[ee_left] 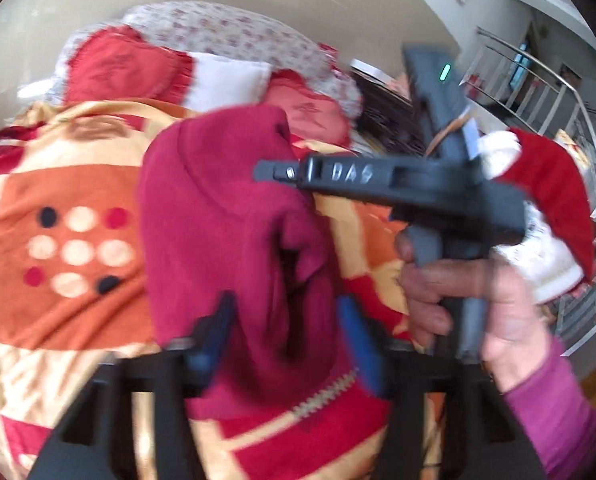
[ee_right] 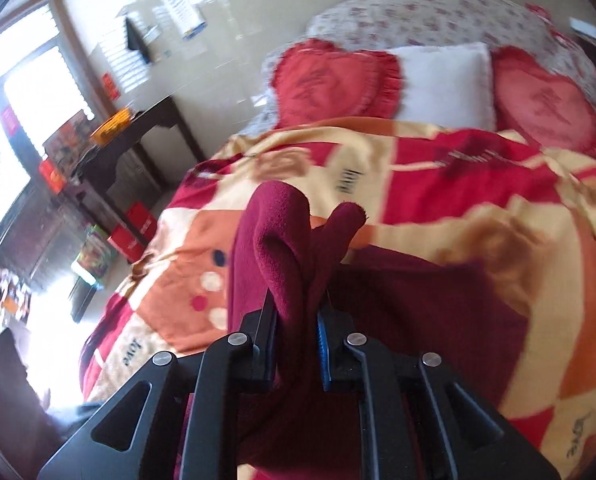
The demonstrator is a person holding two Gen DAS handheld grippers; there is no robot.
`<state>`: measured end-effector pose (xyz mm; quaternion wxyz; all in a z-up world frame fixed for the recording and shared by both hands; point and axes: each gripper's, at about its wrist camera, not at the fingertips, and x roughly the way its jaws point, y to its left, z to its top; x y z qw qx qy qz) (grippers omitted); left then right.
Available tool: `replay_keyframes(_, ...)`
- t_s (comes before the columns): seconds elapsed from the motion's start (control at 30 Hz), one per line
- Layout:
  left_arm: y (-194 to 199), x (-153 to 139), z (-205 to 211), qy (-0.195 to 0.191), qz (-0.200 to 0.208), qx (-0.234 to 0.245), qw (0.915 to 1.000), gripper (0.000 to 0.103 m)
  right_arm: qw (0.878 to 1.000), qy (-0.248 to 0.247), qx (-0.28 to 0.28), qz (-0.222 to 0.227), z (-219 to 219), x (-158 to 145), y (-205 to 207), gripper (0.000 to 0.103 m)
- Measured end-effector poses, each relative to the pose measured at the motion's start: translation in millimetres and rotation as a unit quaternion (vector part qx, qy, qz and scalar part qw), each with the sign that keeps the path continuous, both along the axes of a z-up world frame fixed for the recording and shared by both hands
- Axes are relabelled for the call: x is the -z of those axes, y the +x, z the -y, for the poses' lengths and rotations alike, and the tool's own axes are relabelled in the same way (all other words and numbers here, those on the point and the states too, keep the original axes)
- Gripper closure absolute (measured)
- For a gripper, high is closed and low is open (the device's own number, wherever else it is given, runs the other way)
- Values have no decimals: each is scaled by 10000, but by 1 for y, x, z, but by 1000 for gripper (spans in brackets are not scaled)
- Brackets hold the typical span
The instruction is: Fold small clothes
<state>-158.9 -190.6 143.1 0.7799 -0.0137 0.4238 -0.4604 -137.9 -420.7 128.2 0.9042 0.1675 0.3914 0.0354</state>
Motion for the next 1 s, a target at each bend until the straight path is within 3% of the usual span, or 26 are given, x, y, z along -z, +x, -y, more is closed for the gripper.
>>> replay_keyframes(0.07,-6,-3,0,-112,-14,58,9999,26,9994,11,322,-95,29,14,-14,103)
replay_keyframes(0.17,-7,-1,-1,78,181,-60,9998,26,9958,240,770,-444,71,52,-30,103)
replay_keyframes(0.27,3,15,5,573,191,-345,9976,26,9917,383,989,-731,87,85,-36,99)
replay_keyframes(0.33,7,29,6,860,233,-490,9948,26,9903,500,1153,-598,98,85,-46,99)
replay_keyframes(0.4,13,45,10,1084,218,-550,9923,26,9895,437,1336,-333,101,70,-53,90)
replay_keyframes(0.47,16,62,15,1245,117,-535,9907,26,9900,309,1378,-56,101,56,-53,61)
replay_keyframes(0.5,15,69,16,1309,53,-517,9900,26,9901,306,1366,-60,99,54,-48,57)
replay_keyframes(0.6,14,84,24,1473,-35,-447,9881,26,9919,234,1116,-559,91,67,-23,61)
replay_keyframes(0.63,13,85,25,1497,-13,-428,9878,26,9921,28,1011,-738,84,74,-16,88)
replay_keyframes(0.67,10,86,27,1520,31,-398,9876,26,9919,-251,976,-774,80,75,-12,96)
replay_keyframes(0.77,1,93,32,1622,123,-312,9862,26,9937,-581,888,-359,76,63,-24,101)
replay_keyframes(0.9,-5,107,44,1887,159,-179,9817,26,9910,-153,1166,-636,99,87,-27,98)
replay_keyframes(1.0,-5,108,39,1787,108,-181,9837,25,9906,-21,1263,-532,95,69,-51,91)
